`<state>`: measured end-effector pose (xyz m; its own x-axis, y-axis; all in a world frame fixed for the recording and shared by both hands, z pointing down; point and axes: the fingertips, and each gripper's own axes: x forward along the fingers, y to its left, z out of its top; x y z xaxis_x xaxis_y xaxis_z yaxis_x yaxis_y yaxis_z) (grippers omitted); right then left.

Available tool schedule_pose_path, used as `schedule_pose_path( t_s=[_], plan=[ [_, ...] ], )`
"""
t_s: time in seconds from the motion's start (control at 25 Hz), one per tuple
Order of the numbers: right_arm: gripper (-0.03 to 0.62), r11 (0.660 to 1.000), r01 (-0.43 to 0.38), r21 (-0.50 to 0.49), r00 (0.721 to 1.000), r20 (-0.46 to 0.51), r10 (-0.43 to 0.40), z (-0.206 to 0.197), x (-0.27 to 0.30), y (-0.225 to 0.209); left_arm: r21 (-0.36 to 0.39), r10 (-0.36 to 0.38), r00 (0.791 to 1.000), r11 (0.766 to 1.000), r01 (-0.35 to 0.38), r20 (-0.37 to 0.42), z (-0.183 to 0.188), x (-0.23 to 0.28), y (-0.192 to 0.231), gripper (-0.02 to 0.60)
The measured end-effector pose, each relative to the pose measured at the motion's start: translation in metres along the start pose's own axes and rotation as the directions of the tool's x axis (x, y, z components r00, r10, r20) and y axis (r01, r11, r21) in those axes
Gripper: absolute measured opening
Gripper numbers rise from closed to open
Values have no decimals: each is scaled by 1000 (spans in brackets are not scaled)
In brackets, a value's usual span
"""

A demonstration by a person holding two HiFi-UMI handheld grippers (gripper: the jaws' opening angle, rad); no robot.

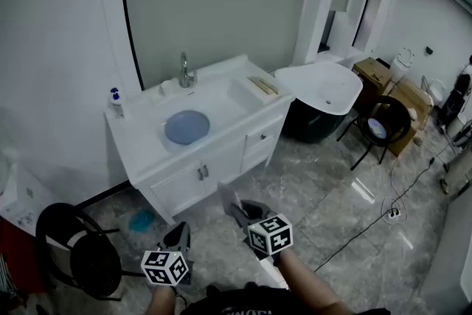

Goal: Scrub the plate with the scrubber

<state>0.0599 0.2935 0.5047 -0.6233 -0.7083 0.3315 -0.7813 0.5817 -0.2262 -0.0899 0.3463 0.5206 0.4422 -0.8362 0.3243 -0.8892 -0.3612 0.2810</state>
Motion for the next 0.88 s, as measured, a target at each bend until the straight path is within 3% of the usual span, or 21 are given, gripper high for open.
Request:
schedule_pose_path(
  t_s=[0.64, 0.88],
  plan=[
    [77, 998, 34, 52, 999, 0, -34, -12, 21, 26, -15, -30, 999, 999, 30, -28, -8, -13, 43, 18],
    [77, 998, 14, 58, 1000, -3, -14, -5, 48, 2, -23, -2, 1000, 1000, 2, -31, -3, 11, 54, 18]
  ],
)
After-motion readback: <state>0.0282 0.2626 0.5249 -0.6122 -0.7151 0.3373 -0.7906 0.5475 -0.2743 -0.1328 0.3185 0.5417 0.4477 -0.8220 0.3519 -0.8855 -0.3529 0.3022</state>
